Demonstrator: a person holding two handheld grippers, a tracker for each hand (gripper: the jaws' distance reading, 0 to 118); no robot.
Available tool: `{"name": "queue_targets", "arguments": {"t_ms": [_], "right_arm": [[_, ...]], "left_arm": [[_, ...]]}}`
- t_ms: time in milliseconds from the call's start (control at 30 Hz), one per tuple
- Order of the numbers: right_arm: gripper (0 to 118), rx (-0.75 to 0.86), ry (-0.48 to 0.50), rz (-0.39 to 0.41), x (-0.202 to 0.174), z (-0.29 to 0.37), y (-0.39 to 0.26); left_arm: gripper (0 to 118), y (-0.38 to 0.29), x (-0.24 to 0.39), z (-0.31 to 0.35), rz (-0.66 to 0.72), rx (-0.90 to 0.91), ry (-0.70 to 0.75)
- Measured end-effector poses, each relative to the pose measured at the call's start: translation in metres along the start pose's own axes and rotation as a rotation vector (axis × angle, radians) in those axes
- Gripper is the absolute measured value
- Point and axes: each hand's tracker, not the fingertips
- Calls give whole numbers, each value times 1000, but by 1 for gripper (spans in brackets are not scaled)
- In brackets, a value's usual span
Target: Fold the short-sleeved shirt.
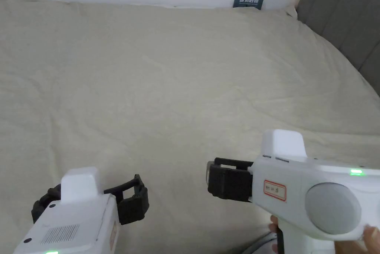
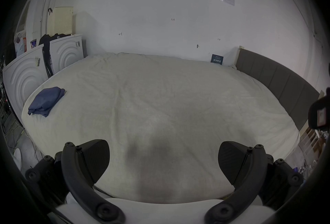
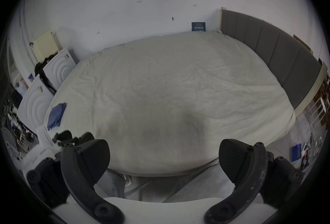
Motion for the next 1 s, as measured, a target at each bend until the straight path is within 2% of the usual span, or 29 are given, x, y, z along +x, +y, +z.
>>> {"name": "queue_targets", "arguments": {"t_ms": [133, 200, 300, 367, 500, 633, 733, 833, 933, 1000], "right_arm": [[118, 55, 75, -11, -1, -5, -6], [118, 37, 90, 19, -2, -17, -13], [118, -77, 70, 93, 1, -55, -31], [118, -157, 61, 104, 6, -85, -43], [118, -239, -72, 97, 5, -135, -30], [118, -112, -195, 117, 2, -187, 16], [118, -27, -209, 71, 1, -232, 51], [118, -37, -191, -2, 9, -275, 83], [118, -111, -190, -39, 14, -311, 105], [118, -85, -197, -60, 13, -320, 103]], "left_arm": [[118, -6, -6, -12, 18, -43, 5], [118, -6, -9, -16, 33, -69, 9], [118, -7, -13, -28, 48, -120, 39], [118, -7, -18, -34, 69, -150, 46], [118, -1, -29, -65, 133, -245, 69], [118, 33, -42, -127, 191, -312, 155], [118, 63, -54, -182, 226, -293, 185], [118, 86, -60, -226, 204, -274, 213], [118, 95, -68, -261, 188, -282, 279], [118, 96, -69, -270, 190, -274, 288]]}}
